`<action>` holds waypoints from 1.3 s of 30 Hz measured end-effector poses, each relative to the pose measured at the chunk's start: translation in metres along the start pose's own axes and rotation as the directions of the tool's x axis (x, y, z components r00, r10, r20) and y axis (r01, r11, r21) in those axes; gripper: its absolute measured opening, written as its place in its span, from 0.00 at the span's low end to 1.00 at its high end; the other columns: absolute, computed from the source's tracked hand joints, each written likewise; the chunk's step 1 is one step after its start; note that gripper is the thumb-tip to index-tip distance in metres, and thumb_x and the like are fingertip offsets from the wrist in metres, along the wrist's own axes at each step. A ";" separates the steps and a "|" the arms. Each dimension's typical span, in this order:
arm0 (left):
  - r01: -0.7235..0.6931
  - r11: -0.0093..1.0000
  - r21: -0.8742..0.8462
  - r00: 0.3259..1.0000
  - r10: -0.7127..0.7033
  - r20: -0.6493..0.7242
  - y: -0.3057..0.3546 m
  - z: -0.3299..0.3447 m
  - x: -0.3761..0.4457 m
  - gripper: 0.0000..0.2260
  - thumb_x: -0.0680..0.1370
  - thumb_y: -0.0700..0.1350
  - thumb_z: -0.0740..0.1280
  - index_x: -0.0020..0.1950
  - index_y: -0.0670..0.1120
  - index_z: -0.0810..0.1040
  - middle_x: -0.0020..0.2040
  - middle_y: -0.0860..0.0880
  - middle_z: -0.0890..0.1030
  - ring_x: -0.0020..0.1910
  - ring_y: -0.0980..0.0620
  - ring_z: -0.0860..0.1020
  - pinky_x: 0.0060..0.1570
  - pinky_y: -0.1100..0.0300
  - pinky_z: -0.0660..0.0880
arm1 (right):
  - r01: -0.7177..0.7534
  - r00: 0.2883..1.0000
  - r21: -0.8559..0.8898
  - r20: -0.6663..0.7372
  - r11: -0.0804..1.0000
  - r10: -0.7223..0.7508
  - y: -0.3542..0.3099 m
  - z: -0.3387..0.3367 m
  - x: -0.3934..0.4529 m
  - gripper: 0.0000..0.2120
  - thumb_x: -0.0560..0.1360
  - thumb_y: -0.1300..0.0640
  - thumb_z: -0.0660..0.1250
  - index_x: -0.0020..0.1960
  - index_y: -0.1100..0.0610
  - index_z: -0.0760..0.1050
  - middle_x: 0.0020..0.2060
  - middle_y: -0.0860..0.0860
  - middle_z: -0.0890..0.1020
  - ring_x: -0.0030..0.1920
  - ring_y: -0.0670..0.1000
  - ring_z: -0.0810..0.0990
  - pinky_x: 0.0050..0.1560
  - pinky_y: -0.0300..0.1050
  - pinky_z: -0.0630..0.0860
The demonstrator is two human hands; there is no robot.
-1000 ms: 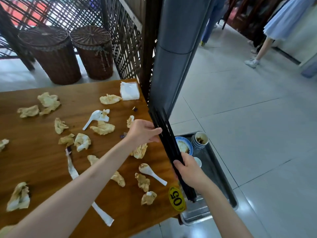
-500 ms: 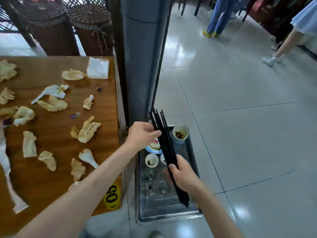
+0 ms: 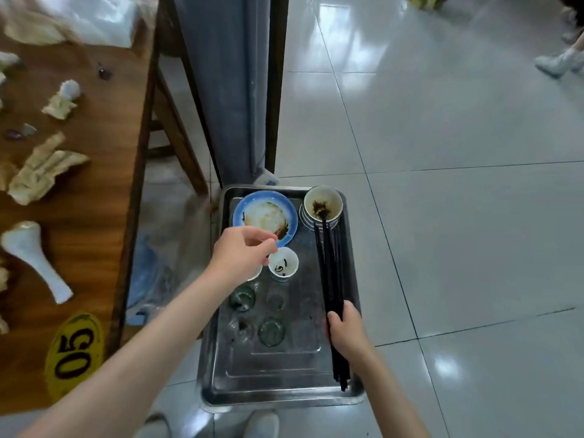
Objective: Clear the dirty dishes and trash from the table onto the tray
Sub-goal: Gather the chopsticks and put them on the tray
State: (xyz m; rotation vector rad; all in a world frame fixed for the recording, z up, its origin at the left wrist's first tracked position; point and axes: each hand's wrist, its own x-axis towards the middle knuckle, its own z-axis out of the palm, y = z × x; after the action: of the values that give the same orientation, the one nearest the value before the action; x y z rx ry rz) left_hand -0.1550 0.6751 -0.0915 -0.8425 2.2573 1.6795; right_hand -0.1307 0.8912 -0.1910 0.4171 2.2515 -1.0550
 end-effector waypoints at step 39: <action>0.110 0.991 -0.078 0.994 -0.112 -0.019 -0.069 0.001 0.020 0.07 0.77 0.43 0.67 0.43 0.54 0.81 0.38 0.56 0.84 0.34 0.59 0.82 0.27 0.73 0.71 | -0.176 0.966 -0.306 -0.235 0.935 0.105 0.054 0.051 0.069 0.15 0.77 0.61 0.63 0.63 0.62 0.68 0.57 0.59 0.77 0.57 0.58 0.76 0.52 0.49 0.73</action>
State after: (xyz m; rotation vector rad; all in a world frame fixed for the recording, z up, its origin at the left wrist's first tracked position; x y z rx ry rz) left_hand -0.1339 0.6565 -0.1574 -0.9911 2.1298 1.7247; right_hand -0.1358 0.8877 -0.2926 0.5633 2.4869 -0.5704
